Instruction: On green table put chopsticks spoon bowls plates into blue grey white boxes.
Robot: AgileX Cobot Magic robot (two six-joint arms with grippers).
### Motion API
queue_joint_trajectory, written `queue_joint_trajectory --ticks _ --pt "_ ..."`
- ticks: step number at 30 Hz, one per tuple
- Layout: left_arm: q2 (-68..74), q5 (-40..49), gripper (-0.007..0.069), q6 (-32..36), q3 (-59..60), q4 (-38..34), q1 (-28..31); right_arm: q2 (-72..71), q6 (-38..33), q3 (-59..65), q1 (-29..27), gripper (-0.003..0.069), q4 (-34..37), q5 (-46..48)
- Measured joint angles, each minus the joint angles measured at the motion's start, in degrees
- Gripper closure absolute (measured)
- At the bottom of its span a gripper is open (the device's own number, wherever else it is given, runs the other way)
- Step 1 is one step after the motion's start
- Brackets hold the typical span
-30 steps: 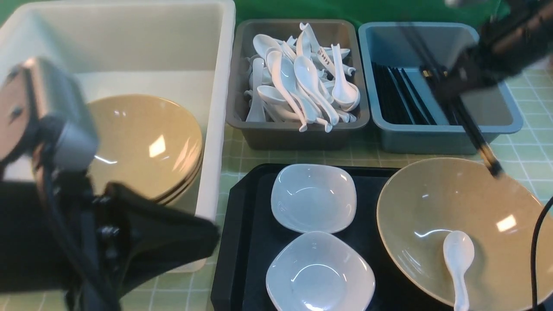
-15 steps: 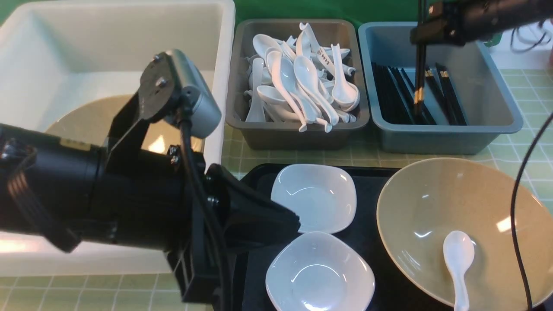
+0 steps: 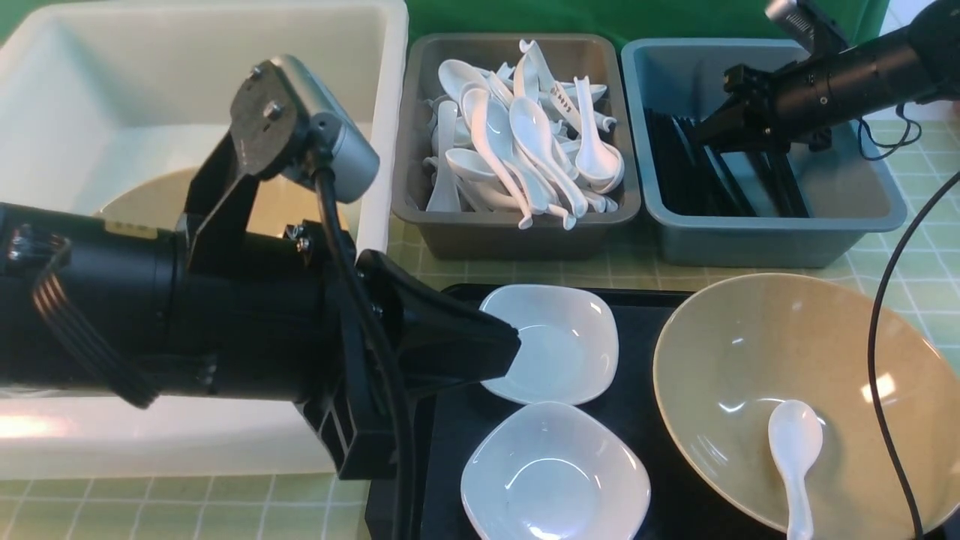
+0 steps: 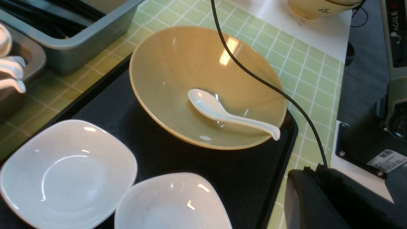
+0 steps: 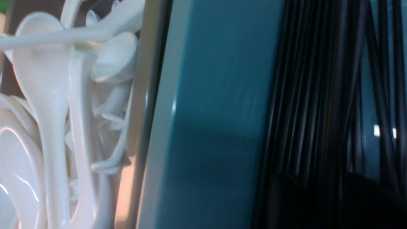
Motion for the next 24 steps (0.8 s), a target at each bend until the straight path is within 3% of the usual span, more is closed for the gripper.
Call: queue_joint_trajectory --ticks 4,7,15,21,24 --pt "-0.1 -0.4 0.0626 -2.2 -1.7 2.2 0.0 -2.5 -0.2 0.0 0.0 0.0204 -3.3 3.7" --pt "-0.6 0.1 0.0626 -5.9 -3.5 7.4 0.0 -5.2 -3.0 0.0 -0.4 0.0155 -3.7 8.0" --pt "-6.9 5.8 0.0626 -20.5 -7.2 24.5 0.2 -24.2 -8.1 14.3 -1.7 0.0141 -4.0 11.3" --pt "-12.3 13.4 0.0626 -26.0 -7.2 30.0 0.2 -42.6 -13.5 34.3 1.4 0.0141 -4.1 11.1" --pt "-15.9 13.3 0.0626 -25.8 -5.8 29.9 0.2 -50.5 -14.7 46.7 6.2 0.0141 -4.1 9.9"
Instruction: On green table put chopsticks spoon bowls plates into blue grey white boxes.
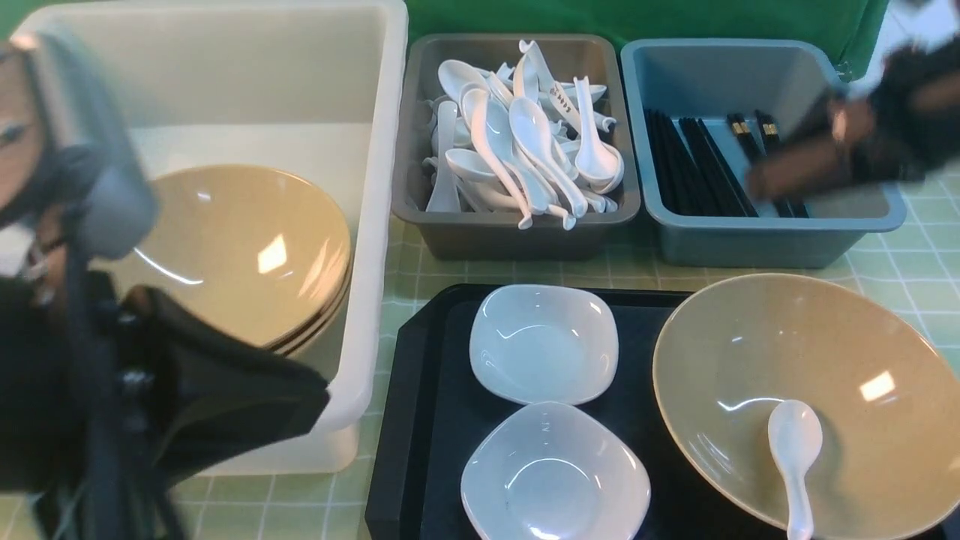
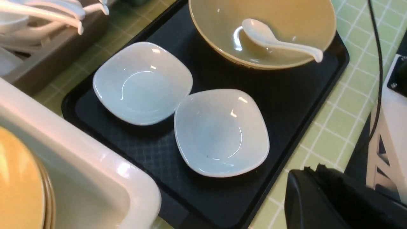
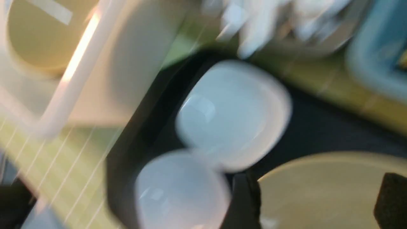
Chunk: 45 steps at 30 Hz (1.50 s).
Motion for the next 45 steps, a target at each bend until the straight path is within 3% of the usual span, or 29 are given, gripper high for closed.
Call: queue_joint_trajectory --ticks 4,7,13,14,15,17,20,28,37,40,43,44,45 --pt "-5.4 -4.1 0.0626 0.4 4.2 -2.7 0.0 -8.9 2.3 13.2 7.3 0.0141 0.0 1.0" --pt "-7.9 -6.4 0.0626 0.5 7.7 -4.9 0.0 -10.2 3.7 15.9 9.7 0.0141 -2.2 3.1" --pt "-9.5 -8.4 0.0626 0.6 11.4 -6.9 -0.3 -9.6 21.4 16.2 14.0 0.014 -21.2 3.8" --pt "-9.5 -8.9 0.0626 0.8 11.5 -7.2 -0.7 -8.9 27.7 16.3 15.8 0.014 -27.6 4.7" --pt "-9.5 -9.0 0.0626 0.8 11.5 -7.3 -0.9 -8.5 29.5 16.3 16.3 0.014 -29.0 4.9" --pt "-9.6 -9.7 0.0626 1.9 11.5 -7.7 -1.7 -6.7 39.7 16.3 18.4 0.014 -32.4 4.4" --pt "-9.7 -9.8 0.0626 2.4 11.6 -8.5 -2.2 -4.6 45.3 16.3 18.9 0.014 -29.4 1.7" --pt "-9.8 -9.8 0.0626 3.3 11.6 -9.8 -2.5 2.6 50.6 16.3 19.1 0.014 -30.4 -2.1" --pt "-9.8 -8.1 0.0626 3.2 11.6 -9.9 -2.5 7.3 50.4 16.2 19.1 0.0155 -31.4 -2.9" --pt "-9.8 -8.1 0.0626 3.2 11.6 -9.9 -2.5 7.7 49.6 16.2 19.1 0.0216 -31.4 -2.9" --pt "-9.8 -8.1 0.0626 3.2 11.6 -9.9 -2.5 7.7 48.5 16.2 19.1 0.0344 -31.2 -2.7" --pt "-9.8 -8.1 0.0626 3.2 11.6 -9.9 -2.5 7.7 48.3 16.2 19.1 0.0355 -31.2 -2.7" --pt "-9.8 -8.1 0.0626 3.2 11.6 -9.9 -2.5 7.7 47.5 16.2 19.1 0.0457 -31.2 -2.6"
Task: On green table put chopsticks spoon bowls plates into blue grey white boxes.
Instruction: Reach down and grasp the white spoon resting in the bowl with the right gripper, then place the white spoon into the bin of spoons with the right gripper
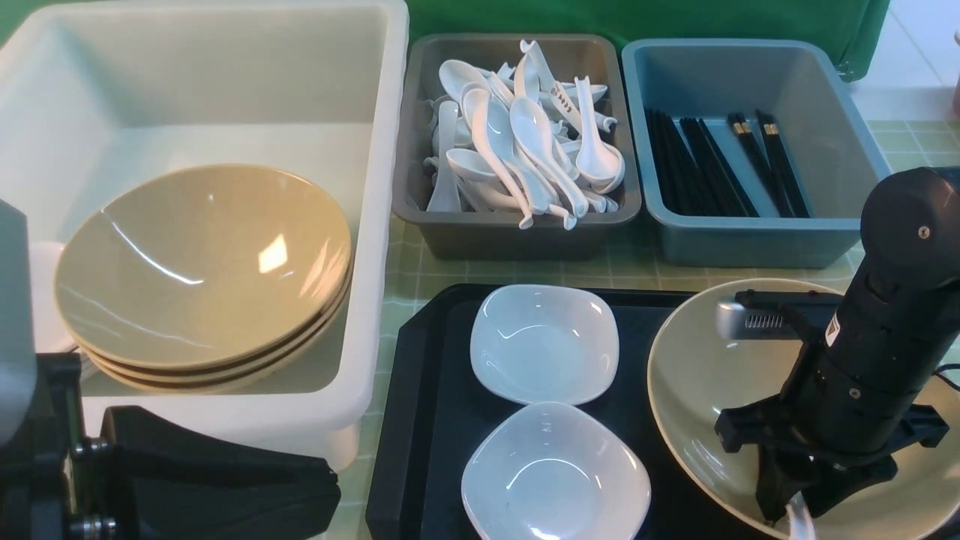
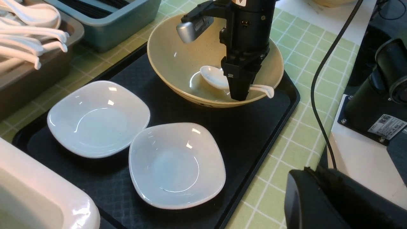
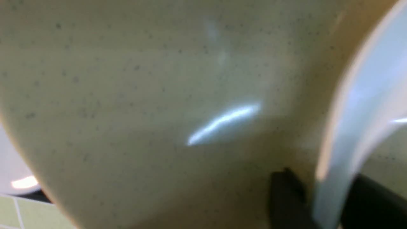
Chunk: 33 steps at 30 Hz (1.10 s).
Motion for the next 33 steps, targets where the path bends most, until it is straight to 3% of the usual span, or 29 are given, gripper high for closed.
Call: queue_joint_trajectory --ticks 1,2,3,24,33 --pt "0.0 0.0 0.0626 0.0 0.0 0.0 0.0 0.0 -0.2 0.0 0.0 0.0469 0.0 0.0" --pt "0.0 -0.1 0.0626 0.0 0.0 0.0 0.0 0.0 -1.0 0.0 0.0 0.0534 0.0 0.0" --pt "0.0 -0.1 0.0626 0.1 0.0 0.0 0.0 0.0 -1.4 0.0 0.0 0.0537 0.1 0.0" --pt "0.0 -1.1 0.0626 0.2 0.0 -1.5 0.0 -5.5 -7.7 -8.0 0.0 0.0533 -4.6 -3.1" --pt "0.1 -5.0 0.0626 -0.5 0.0 -1.7 0.0 -5.2 -17.0 -16.1 0.2 0.0533 0.7 -5.7"
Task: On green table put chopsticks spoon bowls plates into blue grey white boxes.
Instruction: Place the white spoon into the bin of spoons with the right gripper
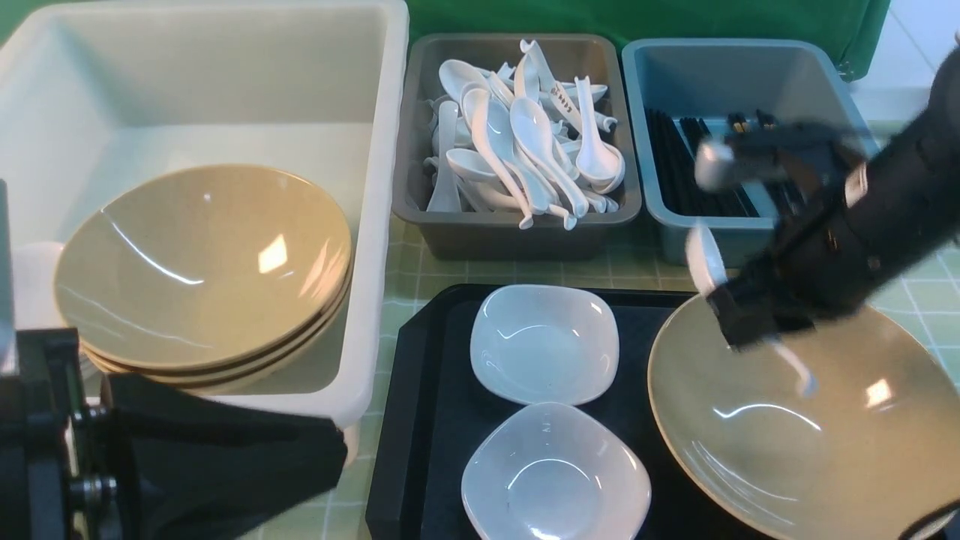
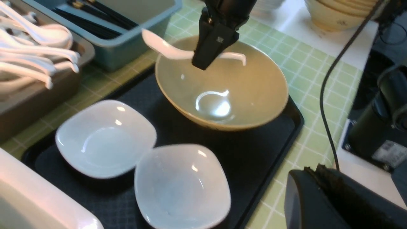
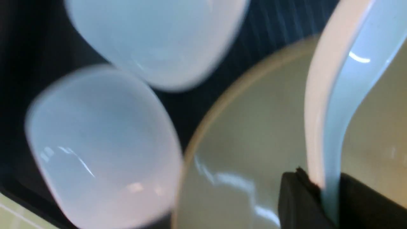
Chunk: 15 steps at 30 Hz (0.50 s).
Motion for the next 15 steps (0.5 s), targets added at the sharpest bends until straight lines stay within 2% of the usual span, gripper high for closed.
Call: queue_joint_trajectory --ticks 6,9,15 --pt "0.0 -4.8 0.0626 -0.6 0.0 0.1 0.0 7.0 -3.1 -15.5 1.5 0.0534 1.6 -1.3" --pt "0.0 -7.8 0.0626 -0.6 0.0 0.2 0.0 16.0 -5.3 -28.0 2.1 0.0534 2.2 -3.0" --pt "0.0 -11.2 0.0626 -0.6 0.0 0.2 0.0 31.9 -5.5 -45.0 2.6 0.0536 4.6 -8.4"
